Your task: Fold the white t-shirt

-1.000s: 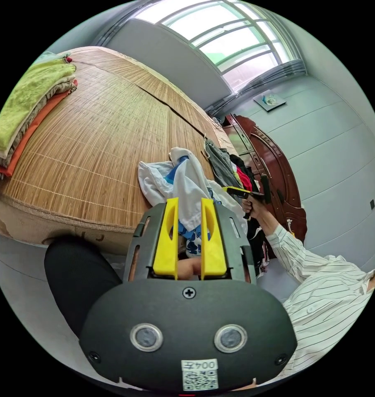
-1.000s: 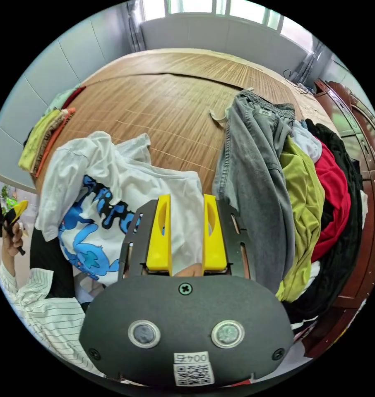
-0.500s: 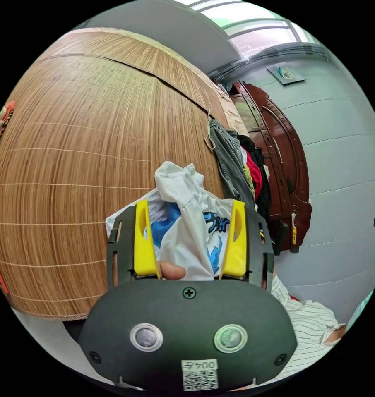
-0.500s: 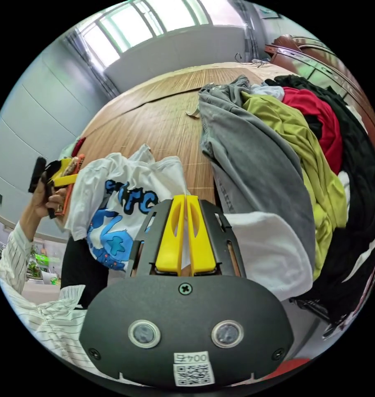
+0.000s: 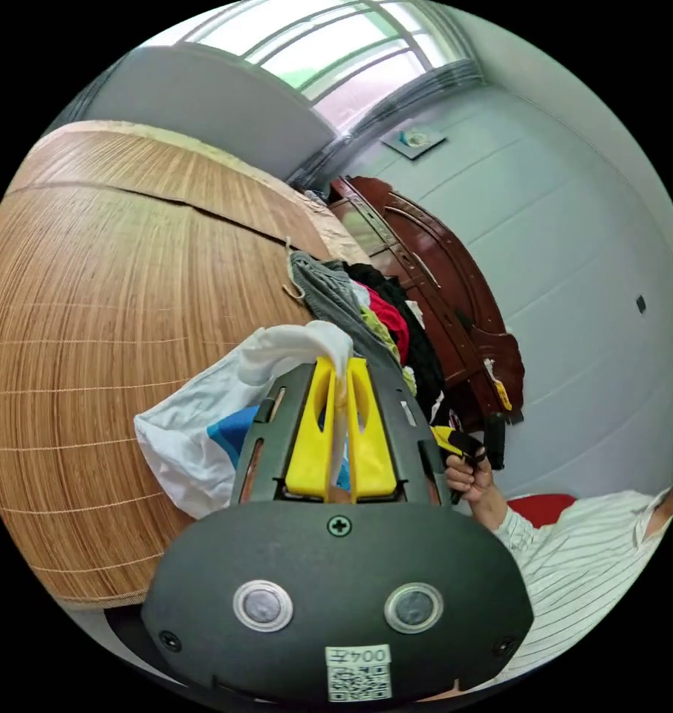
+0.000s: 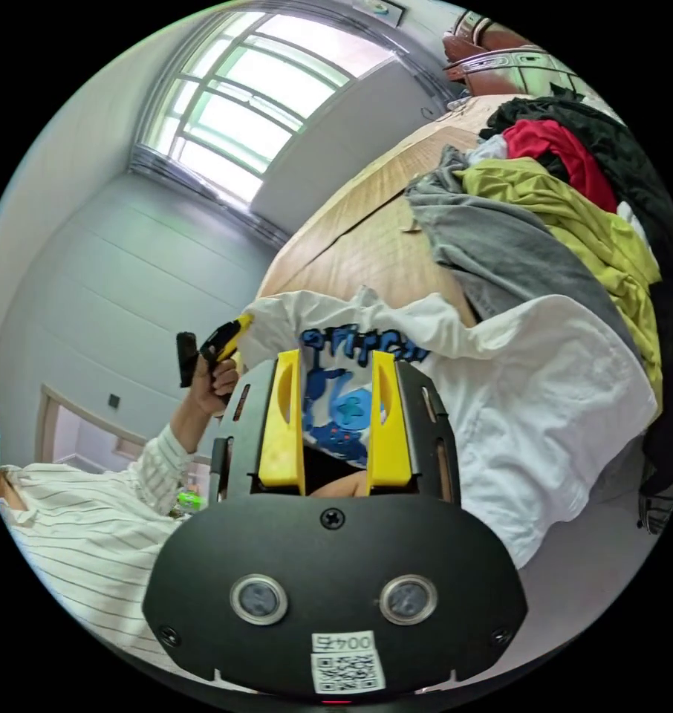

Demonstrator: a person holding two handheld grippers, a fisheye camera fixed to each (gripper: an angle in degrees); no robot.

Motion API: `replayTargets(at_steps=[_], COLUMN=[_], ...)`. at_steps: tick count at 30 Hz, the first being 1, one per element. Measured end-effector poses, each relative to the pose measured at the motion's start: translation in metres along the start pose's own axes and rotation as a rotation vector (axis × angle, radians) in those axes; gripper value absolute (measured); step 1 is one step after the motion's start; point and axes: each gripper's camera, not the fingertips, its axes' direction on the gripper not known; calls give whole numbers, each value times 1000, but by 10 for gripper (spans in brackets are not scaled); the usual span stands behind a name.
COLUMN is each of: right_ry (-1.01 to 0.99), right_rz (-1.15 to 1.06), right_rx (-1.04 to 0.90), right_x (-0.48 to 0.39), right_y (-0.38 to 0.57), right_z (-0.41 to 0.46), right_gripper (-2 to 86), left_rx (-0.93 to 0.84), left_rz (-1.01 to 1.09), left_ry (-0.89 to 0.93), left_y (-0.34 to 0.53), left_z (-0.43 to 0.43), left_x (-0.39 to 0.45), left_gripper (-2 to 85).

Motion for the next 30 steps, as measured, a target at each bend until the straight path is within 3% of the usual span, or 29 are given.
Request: replayTargets(at_steps=[3,7,16,22,24,30], right_ry=[-92,7,186,474,635,900], right_rz=[-21,-16,-27,-394,-588,-813], right_rx=[-58,-116,-226,-444,-571,-752], right_x=[-34,-58,-79,-152,-177,-168], right_y=[2,6,0,-20,-16,-3], right_z=[1,6,33,101,134,187], right_gripper=[158,163,165,150,121,14], left_rx=[-64,-152,-256,-289,-289,-264], left_rz=[198,428,511,485,475,447], left_ry=[6,-68,-86,-55,-51,-23], left_y=[51,122,181,182,182,177], left_z=[29,86,131,135,135,126], left_x=[67,133,153,145,143,137], left_gripper=[29,28,29,30,31,41])
